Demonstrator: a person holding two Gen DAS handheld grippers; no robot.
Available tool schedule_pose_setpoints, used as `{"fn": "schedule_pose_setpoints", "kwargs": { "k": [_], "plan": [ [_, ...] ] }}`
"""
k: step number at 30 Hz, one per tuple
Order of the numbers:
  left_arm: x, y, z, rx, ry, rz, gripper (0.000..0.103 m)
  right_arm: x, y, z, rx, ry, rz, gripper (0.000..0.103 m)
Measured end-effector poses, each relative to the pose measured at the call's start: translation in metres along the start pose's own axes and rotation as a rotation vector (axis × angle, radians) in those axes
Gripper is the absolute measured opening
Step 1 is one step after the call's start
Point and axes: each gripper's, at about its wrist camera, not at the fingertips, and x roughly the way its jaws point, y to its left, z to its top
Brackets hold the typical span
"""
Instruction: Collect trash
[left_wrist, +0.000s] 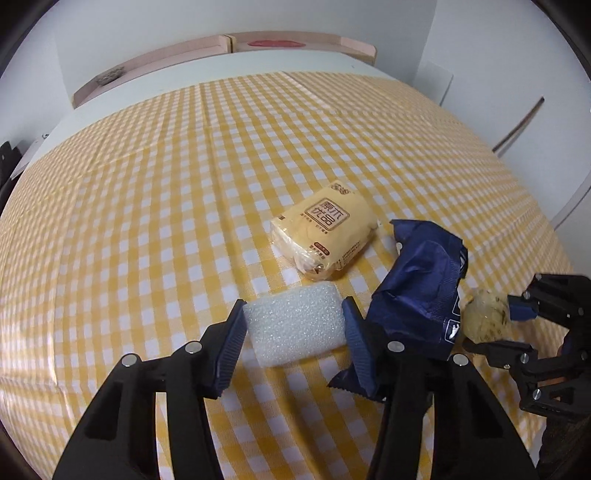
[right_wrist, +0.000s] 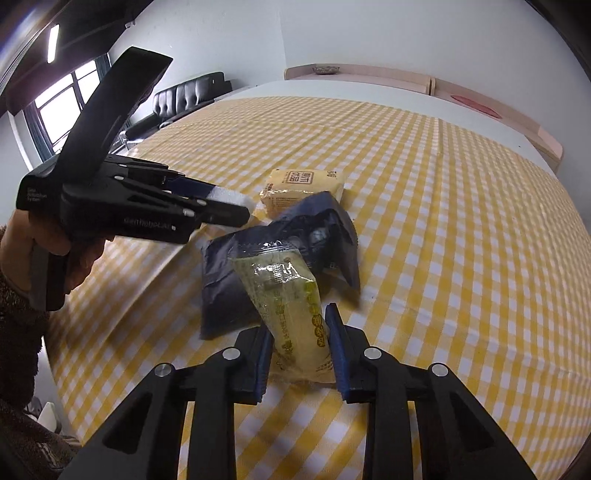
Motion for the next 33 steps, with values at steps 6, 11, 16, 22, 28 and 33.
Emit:
{"fn": "schedule_pose_setpoints", "kwargs": {
  "k": [6, 11, 16, 22, 28, 33],
  "plan": [
    [-0.032, -0.004, -0.019, -0.025, -0.040, -0.042, 0.052, -0.045, 0.010, -0.017, 0.014, -0.044, -0.025, 0.031],
    [-0.063, -0.017, -0.043, -0.016, -0.078, -0.054, 0.052, -0.076, 0.026, -0.029, 0.014, -0.073, -0.031, 0.031],
    [-0.093, -0.027, -0.065, -0.002, -0.100, -0.059, 0.052, -0.101, 0.044, -0.044, 0.022, -0.097, -0.027, 0.031],
    [-0.130, -0.042, -0.097, 0.019, -0.134, -0.065, 0.052, -0.123, 0.072, -0.067, 0.022, -0.111, -0.021, 0.032],
    [-0.158, -0.050, -0.134, 0.031, -0.162, -0.065, 0.052, -0.138, 0.103, -0.092, 0.004, -0.120, -0.011, 0.032],
    [-0.179, -0.055, -0.164, 0.034, -0.178, -0.061, 0.052, -0.151, 0.128, -0.108, -0.017, -0.131, -0.017, 0.032]
  ]
}}
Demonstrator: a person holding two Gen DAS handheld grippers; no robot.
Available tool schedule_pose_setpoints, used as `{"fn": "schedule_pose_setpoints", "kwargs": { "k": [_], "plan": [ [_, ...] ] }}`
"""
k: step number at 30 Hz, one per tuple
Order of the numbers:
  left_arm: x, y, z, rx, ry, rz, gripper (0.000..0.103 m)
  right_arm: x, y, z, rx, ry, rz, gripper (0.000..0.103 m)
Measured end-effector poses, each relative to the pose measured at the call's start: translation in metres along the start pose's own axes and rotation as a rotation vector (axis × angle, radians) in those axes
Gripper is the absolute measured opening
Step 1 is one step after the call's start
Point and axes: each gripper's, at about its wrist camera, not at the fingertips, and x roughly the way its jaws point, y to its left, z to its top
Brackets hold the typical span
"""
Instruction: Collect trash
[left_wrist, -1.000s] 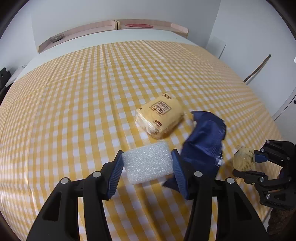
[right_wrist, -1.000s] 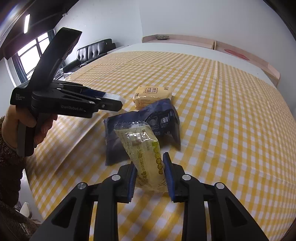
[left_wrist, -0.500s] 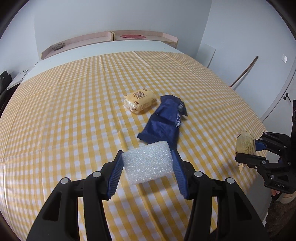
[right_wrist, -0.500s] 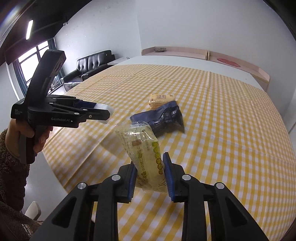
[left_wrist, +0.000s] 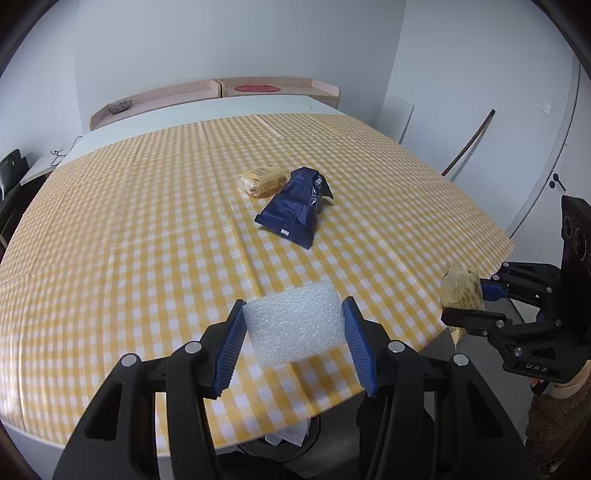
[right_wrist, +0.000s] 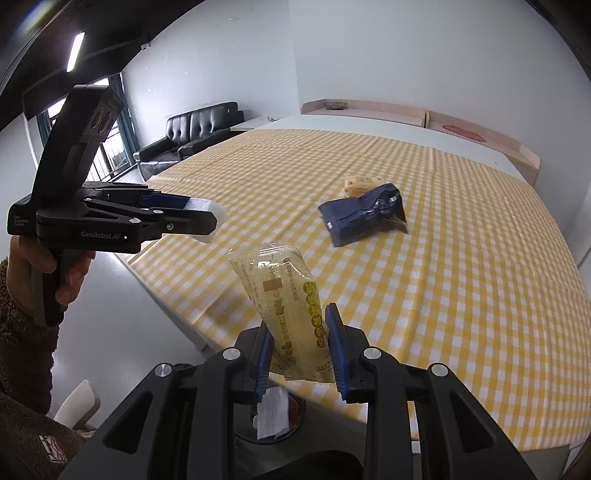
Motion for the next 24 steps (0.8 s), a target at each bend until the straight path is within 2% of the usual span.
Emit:
{"fn": "schedule_pose_setpoints", "kwargs": {
  "k": [15, 19, 24],
  "plan": [
    [-0.048, -0.017, -0.064, -0.005, -0.031, -0.009, 0.052, -0.027, 0.051, -0.029, -0.056, -0.016, -0.024, 0.032],
    [-0.056, -0.023, -0.080, 0.010, -0.049, 0.028, 0.052, -0.030, 0.059, -0.036, -0.067, -0.017, -0.032, 0.032],
    [-0.062, -0.029, -0.099, 0.023, -0.052, 0.035, 0.052, -0.025, 0.069, -0.045, -0.084, -0.003, -0.041, 0.033]
  ]
}}
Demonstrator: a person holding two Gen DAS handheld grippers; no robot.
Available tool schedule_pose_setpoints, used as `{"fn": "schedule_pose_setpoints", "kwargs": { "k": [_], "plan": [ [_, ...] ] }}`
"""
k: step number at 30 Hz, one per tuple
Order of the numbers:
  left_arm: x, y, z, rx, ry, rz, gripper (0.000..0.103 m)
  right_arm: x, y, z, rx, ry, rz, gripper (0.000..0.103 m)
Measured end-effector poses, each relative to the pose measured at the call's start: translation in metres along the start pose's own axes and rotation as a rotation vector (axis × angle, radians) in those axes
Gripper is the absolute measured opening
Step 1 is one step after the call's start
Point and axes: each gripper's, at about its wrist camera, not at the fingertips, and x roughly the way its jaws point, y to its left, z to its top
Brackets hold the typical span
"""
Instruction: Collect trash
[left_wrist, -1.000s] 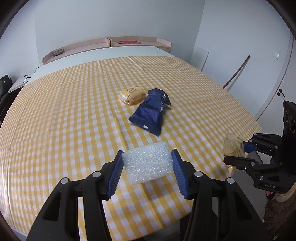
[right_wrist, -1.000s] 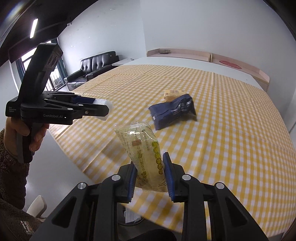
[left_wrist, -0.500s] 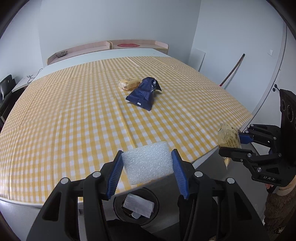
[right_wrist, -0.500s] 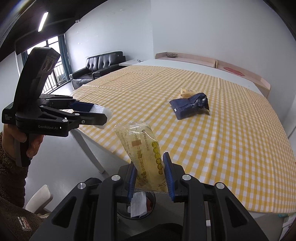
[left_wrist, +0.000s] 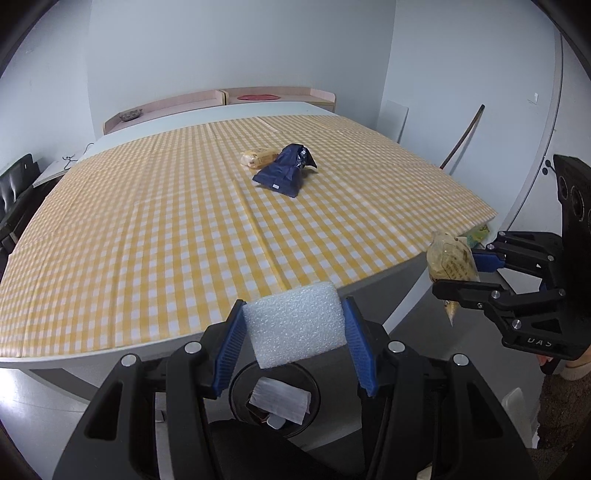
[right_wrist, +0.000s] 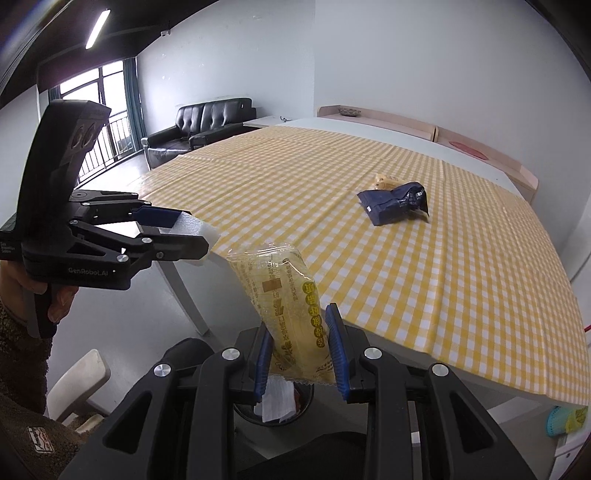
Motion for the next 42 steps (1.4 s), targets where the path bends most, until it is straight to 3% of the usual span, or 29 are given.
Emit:
{"fn": "schedule_pose_setpoints", "kwargs": {
  "k": [16, 42],
  "plan": [
    [0.005, 0.002, -0.042, -0.029, 0.035, -0.021, 0.053, 0.014, 0.030, -0.027, -0.062, 0.029, 0.001, 0.033],
    [0.097, 0.039, -0.103, -0.119, 0.219, -0.048, 0.052, 0.121, 0.027, -0.074, -0.031, 0.202, 0.084, 0.032]
  ]
}}
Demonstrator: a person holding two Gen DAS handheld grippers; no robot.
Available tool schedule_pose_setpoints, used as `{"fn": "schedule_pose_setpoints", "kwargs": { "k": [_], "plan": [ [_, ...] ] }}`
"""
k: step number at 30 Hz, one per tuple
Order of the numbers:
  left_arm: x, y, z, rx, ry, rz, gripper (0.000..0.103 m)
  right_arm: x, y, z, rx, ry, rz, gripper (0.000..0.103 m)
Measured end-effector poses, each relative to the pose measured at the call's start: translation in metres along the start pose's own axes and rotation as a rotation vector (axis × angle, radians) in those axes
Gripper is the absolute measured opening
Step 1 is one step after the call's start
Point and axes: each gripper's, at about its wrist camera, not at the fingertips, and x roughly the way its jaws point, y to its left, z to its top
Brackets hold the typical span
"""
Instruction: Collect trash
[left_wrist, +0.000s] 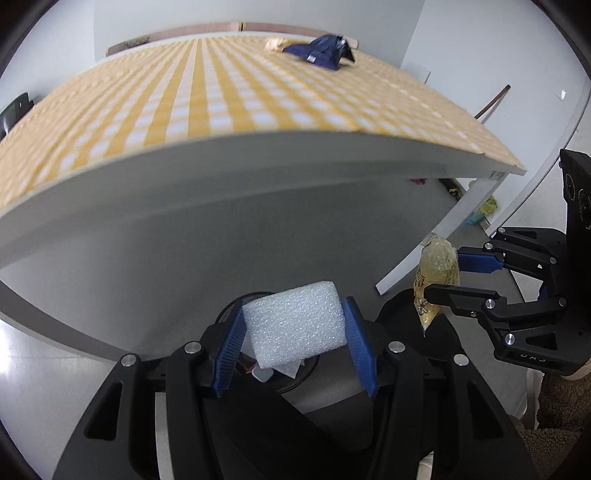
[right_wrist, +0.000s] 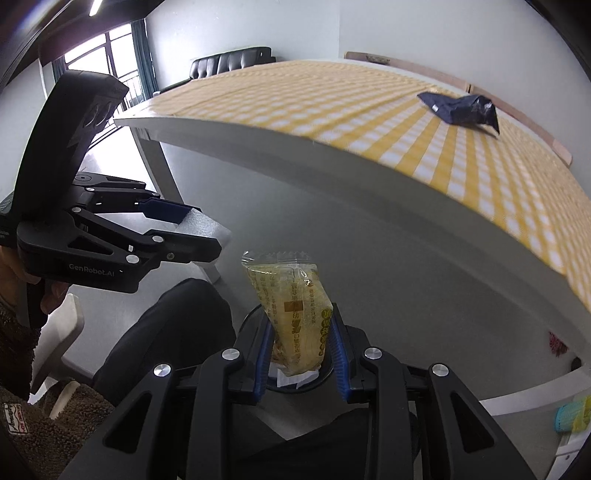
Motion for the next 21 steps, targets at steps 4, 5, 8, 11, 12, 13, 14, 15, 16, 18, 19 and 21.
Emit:
{"fn": "schedule_pose_setpoints", "kwargs": {
  "k": [4, 5, 8, 11, 12, 13, 14, 15, 16, 18, 19, 21],
  "plan": [
    [0.012, 0.006, 0.000, -0.011, 0.022, -0.003, 0.052, 0.013, 0.002, -0.003, -0.015, 0.017, -0.016, 0.032],
    [0.016, 0.008, 0.000, -0.011, 0.028, -0.005, 0.052, 0.017, 0.003, -0.004, -0.021, 0.024, -0.019, 0.032],
    [0.027, 0.009, -0.002, 0.006, 0.050, 0.006, 0.052, 0.025, 0.002, -0.006, -0.009, 0.036, -0.002, 0.032],
    [0.040, 0.011, -0.005, -0.002, 0.075, -0.006, 0.052, 0.037, 0.003, -0.008, -0.008, 0.054, -0.007, 0.032],
    [0.044, 0.013, -0.005, -0.004, 0.081, -0.004, 0.052, 0.040, 0.002, -0.009, -0.003, 0.062, 0.007, 0.032],
    [0.048, 0.014, -0.005, -0.005, 0.086, 0.000, 0.052, 0.044, 0.000, -0.010, 0.001, 0.067, 0.015, 0.032],
    [0.052, 0.015, -0.006, -0.005, 0.090, 0.006, 0.052, 0.048, -0.001, -0.009, 0.002, 0.073, 0.016, 0.032],
    [0.056, 0.016, -0.006, -0.006, 0.096, 0.009, 0.052, 0.051, -0.001, -0.009, -0.001, 0.080, 0.013, 0.032],
    [0.059, 0.016, -0.006, -0.008, 0.101, 0.008, 0.052, 0.054, 0.000, -0.010, -0.004, 0.089, 0.014, 0.032],
    [0.065, 0.019, -0.007, -0.012, 0.112, 0.005, 0.053, 0.061, -0.001, -0.011, -0.001, 0.104, 0.021, 0.032],
    [0.068, 0.019, -0.007, -0.012, 0.116, 0.005, 0.052, 0.064, -0.002, -0.011, -0.002, 0.109, 0.022, 0.032],
    [0.074, 0.021, -0.010, -0.017, 0.128, 0.006, 0.052, 0.072, -0.003, -0.009, -0.001, 0.122, 0.026, 0.032]
  ]
}}
